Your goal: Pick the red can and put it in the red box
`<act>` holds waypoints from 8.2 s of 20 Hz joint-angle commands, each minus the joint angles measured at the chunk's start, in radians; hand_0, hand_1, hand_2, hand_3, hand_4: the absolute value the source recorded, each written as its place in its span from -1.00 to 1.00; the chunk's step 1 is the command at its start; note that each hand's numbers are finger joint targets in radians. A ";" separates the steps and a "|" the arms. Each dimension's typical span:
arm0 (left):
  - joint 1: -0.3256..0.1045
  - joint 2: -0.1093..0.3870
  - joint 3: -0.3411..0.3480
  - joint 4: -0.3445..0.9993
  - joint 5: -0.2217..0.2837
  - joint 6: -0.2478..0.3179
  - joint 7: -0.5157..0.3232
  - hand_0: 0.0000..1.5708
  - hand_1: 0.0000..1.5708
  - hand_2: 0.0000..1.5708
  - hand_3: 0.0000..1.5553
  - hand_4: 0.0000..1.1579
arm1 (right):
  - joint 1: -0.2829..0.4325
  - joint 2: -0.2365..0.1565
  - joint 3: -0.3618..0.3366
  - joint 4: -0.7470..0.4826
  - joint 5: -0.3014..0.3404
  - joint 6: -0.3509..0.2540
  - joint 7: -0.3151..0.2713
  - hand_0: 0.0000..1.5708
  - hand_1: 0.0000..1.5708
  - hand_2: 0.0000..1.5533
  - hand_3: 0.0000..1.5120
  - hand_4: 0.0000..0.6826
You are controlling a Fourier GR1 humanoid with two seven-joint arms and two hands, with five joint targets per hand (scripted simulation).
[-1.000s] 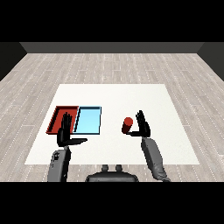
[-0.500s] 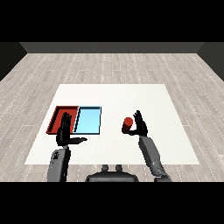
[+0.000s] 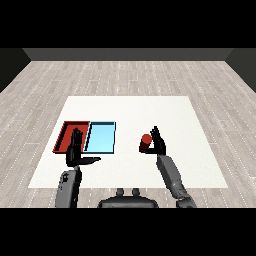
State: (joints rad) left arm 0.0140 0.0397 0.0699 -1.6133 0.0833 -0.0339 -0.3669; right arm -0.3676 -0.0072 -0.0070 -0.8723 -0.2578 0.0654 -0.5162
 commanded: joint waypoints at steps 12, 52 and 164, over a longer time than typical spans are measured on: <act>0.016 0.017 0.016 -0.049 0.013 -0.007 0.008 -1.00 -1.00 -1.00 -1.00 -1.00 | -0.093 0.007 0.041 0.059 -0.056 -0.062 0.044 -1.00 -1.00 -1.00 -1.00 -1.00; -0.048 0.012 -0.006 0.060 -0.013 -0.024 0.004 -1.00 -1.00 -1.00 -1.00 -1.00 | -0.063 0.006 0.206 -0.043 0.025 -0.333 0.012 0.84 0.84 0.86 0.86 0.91; -0.437 -0.013 -0.513 0.344 0.109 0.532 0.193 1.00 1.00 1.00 0.91 0.95 | -0.047 -0.103 0.316 -0.777 0.011 -0.379 0.228 -1.00 -1.00 -1.00 -1.00 -1.00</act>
State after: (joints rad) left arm -0.4098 0.0105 -0.5030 -1.2489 0.1824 0.5175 -0.2214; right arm -0.4309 -0.0767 0.3729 -1.5944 -0.2276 -0.3624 -0.2671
